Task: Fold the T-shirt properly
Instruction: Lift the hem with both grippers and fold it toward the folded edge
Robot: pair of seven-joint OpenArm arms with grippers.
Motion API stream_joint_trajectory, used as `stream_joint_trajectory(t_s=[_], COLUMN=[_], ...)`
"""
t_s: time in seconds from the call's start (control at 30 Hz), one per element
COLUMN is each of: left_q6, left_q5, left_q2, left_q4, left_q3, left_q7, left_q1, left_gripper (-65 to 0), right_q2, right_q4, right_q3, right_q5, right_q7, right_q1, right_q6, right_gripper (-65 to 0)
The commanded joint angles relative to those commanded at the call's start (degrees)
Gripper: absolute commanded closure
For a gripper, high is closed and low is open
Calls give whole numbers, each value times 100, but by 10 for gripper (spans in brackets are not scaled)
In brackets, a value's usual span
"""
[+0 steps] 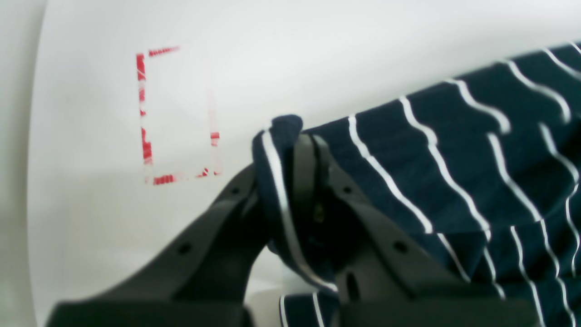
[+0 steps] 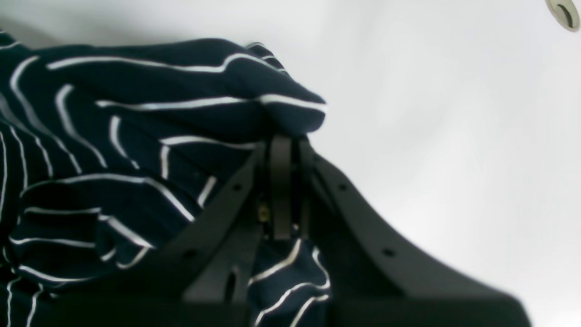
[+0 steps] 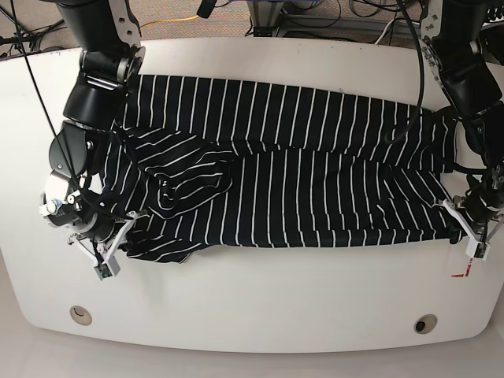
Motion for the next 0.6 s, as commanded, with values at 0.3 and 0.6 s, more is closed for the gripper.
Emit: stream_joint_trajectory(t_s=[0.3,0.6], left_q6=[0,0], left_q5=[-26,-9], left_q2=[-44,-167], left_q4=[70,220], left_q3=[9,-18], left_q7=[0,26], left_q1=[35,501], left_gripper=[0,0], right_q2=[53,-132], right_q4=[835,1952], right_q3=[9,527], right_q5=[9,9], right_q7=[-387,-1029], right_q1=[-448,-1275], right_q6=[0,0], right_gripper=[0,0])
